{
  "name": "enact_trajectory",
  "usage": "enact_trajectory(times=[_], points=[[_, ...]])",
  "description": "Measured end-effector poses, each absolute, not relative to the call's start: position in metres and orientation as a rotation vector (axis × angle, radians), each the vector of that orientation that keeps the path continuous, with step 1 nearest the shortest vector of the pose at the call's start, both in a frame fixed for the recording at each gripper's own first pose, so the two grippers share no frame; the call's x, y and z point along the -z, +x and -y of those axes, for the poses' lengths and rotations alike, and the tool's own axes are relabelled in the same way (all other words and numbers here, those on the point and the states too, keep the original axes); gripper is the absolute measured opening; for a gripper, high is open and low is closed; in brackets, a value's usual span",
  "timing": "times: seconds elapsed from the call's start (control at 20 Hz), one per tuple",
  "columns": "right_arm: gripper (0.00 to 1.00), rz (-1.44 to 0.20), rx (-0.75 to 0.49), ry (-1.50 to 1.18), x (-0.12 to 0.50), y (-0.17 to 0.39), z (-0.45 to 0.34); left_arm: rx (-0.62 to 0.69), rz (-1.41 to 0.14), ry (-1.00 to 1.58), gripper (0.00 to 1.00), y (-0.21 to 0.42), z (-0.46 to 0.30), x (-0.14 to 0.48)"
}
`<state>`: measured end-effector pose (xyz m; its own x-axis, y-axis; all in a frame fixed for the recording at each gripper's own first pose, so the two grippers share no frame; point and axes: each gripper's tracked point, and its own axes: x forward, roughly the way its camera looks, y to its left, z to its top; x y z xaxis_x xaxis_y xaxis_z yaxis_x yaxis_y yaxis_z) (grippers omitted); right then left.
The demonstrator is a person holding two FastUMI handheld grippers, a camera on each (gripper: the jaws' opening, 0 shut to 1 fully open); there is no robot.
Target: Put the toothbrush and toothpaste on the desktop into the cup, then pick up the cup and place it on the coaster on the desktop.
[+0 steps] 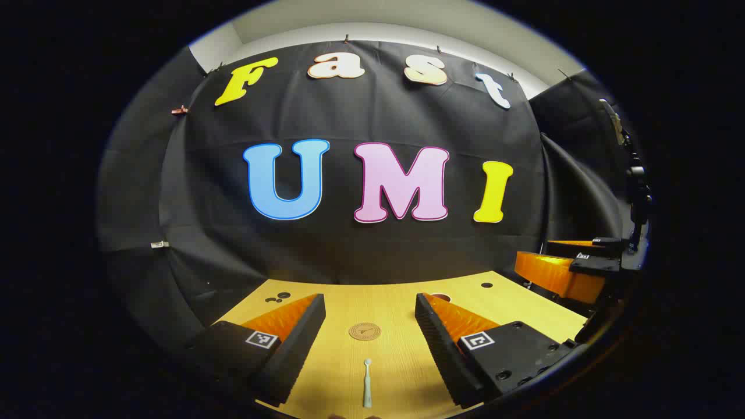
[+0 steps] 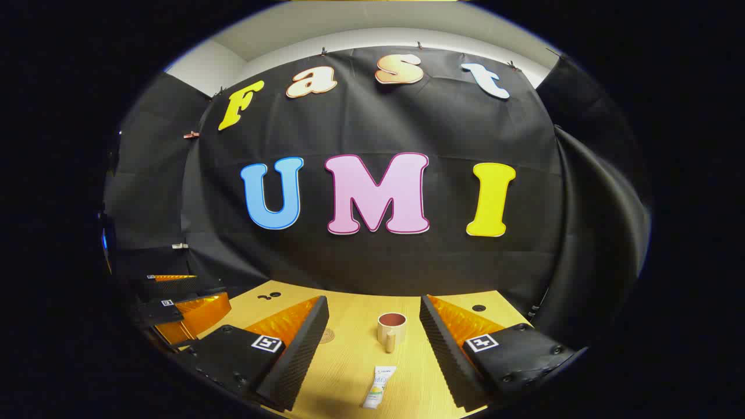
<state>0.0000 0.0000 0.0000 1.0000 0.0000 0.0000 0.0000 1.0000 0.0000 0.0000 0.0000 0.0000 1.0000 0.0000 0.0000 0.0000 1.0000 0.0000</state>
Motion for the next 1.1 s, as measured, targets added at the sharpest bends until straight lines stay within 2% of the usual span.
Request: enact_trajectory(times=[0.1,1.1], points=[[0.97,0.004,0.002,-0.011,0.000,0.000,0.000,0.002,0.006,0.000,0.98,0.001,-0.001,-0.001],[0.97,-0.087,-0.007,-0.006,0.035,0.013,-0.011,-0.002,-0.028,0.010,0.98,0.009,-0.006,0.010]])
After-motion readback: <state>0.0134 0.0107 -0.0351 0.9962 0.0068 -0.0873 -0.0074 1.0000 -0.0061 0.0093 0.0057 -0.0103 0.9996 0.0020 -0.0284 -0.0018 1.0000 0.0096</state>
